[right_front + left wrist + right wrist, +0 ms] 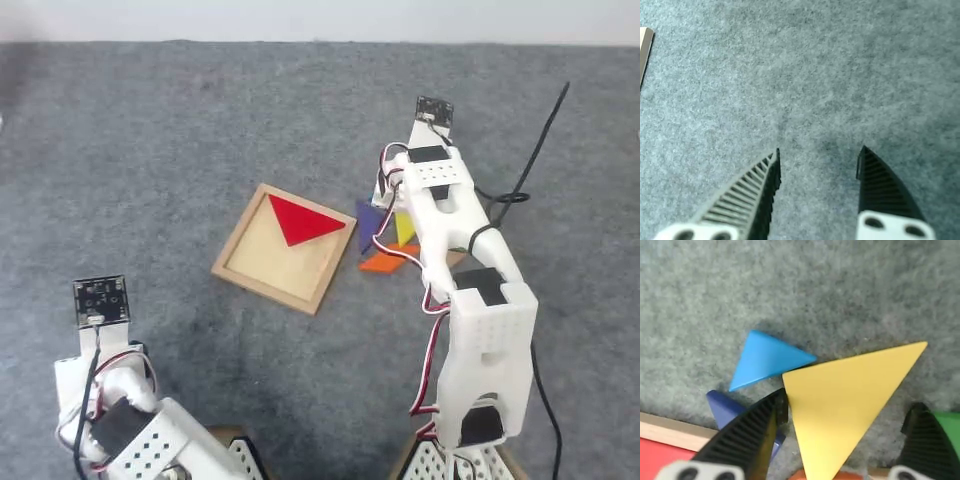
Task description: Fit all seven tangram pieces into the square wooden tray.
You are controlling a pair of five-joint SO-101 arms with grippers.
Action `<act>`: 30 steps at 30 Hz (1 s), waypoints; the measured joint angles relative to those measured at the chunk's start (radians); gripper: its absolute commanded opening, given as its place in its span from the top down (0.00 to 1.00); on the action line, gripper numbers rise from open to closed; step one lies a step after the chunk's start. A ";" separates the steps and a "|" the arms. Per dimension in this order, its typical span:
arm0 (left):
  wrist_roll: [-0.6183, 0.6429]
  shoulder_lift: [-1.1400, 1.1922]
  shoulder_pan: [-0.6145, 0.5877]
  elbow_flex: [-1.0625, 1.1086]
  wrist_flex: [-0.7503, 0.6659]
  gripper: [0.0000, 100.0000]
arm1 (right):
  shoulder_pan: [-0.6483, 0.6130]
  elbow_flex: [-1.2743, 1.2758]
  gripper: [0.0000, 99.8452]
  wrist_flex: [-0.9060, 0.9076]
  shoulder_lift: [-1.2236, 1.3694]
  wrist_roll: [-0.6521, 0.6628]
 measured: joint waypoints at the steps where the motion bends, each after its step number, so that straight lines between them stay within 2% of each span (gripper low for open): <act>1: 0.000 0.000 0.000 0.000 0.000 0.76 | 0.000 0.000 0.64 0.000 0.000 0.000; 13: 0.000 0.000 0.000 0.000 0.000 0.76 | 0.002 0.000 0.65 -0.092 0.000 -0.161; 30: 0.000 0.000 0.000 0.000 0.009 0.76 | 0.026 -0.063 0.70 -0.077 0.074 -0.149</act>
